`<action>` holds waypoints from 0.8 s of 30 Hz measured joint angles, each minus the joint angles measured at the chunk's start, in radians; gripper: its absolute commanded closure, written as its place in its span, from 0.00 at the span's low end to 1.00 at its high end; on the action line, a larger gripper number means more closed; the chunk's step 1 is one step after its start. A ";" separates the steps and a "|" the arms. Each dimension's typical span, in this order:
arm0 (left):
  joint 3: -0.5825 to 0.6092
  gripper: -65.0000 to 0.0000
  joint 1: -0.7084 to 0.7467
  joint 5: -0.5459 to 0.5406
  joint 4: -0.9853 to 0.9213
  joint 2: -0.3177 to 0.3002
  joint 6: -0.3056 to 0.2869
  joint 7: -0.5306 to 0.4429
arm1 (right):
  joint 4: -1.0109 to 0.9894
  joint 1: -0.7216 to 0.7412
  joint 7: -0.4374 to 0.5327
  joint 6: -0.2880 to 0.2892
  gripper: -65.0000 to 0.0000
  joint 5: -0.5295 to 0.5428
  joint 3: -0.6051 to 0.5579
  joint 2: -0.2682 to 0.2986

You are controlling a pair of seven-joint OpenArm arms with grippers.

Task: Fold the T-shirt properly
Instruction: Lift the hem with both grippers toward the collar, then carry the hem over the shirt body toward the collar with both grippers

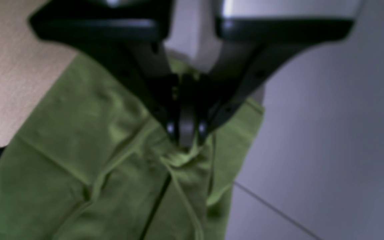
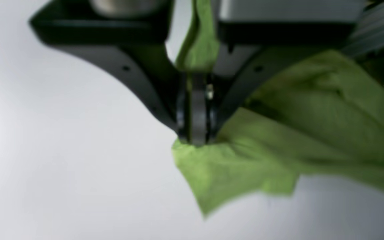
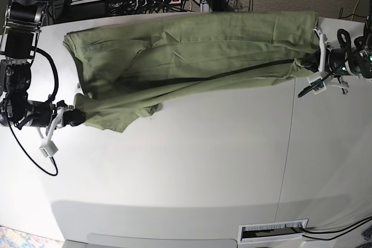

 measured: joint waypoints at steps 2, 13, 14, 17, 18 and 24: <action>0.000 1.00 0.000 0.000 0.012 -0.008 0.000 0.009 | 0.000 0.005 0.047 0.000 1.00 -0.001 0.000 -0.003; 0.000 1.00 0.000 -0.079 0.175 -0.039 -0.002 0.149 | 0.001 0.028 0.225 0.000 1.00 -0.136 0.000 -0.109; 0.000 1.00 0.000 -0.097 0.191 -0.040 -0.003 0.174 | 0.001 0.028 0.248 0.000 1.00 -0.156 0.000 -0.111; 0.000 1.00 0.000 -0.129 0.230 -0.039 -0.003 0.237 | 0.001 0.029 0.290 0.000 1.00 -0.199 0.000 -0.110; 0.000 1.00 0.000 -0.134 0.238 -0.039 -0.003 0.258 | 0.001 0.028 0.299 0.000 1.00 -0.217 0.000 -0.110; 0.000 1.00 0.000 -0.210 0.271 -0.077 -0.003 0.344 | 0.001 0.028 0.286 0.000 1.00 -0.222 0.000 -0.110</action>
